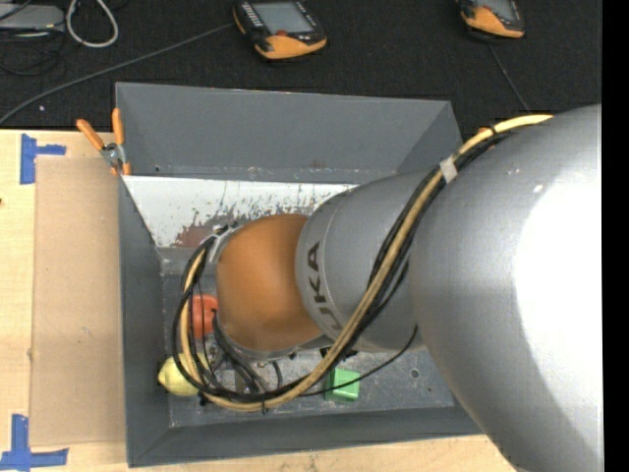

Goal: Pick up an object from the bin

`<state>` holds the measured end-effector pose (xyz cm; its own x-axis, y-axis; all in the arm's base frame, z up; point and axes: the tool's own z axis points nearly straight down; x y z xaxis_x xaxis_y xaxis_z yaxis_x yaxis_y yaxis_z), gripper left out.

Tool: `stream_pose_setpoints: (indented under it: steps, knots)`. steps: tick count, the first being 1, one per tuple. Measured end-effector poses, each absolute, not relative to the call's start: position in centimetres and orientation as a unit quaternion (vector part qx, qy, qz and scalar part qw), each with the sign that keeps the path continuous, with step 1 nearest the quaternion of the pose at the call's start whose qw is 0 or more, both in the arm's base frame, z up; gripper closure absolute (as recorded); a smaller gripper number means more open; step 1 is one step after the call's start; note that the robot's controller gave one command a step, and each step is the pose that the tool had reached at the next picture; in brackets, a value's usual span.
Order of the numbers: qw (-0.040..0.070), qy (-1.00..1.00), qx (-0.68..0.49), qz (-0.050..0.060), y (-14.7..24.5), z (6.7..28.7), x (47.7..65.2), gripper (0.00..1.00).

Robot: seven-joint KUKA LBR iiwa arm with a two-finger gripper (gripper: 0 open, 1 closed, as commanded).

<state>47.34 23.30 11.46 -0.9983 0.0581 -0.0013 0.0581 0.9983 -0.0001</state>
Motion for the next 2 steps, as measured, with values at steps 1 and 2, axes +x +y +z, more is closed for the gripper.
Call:
stream_pose_setpoints:
  steps: [1,2]
  knots:
    - [-0.001,1.0,0.03,-0.001,23.2,14.2,47.3,1.0]
    - [0.0,1.0,0.031,0.0,23.2,16.0,47.4,1.0]
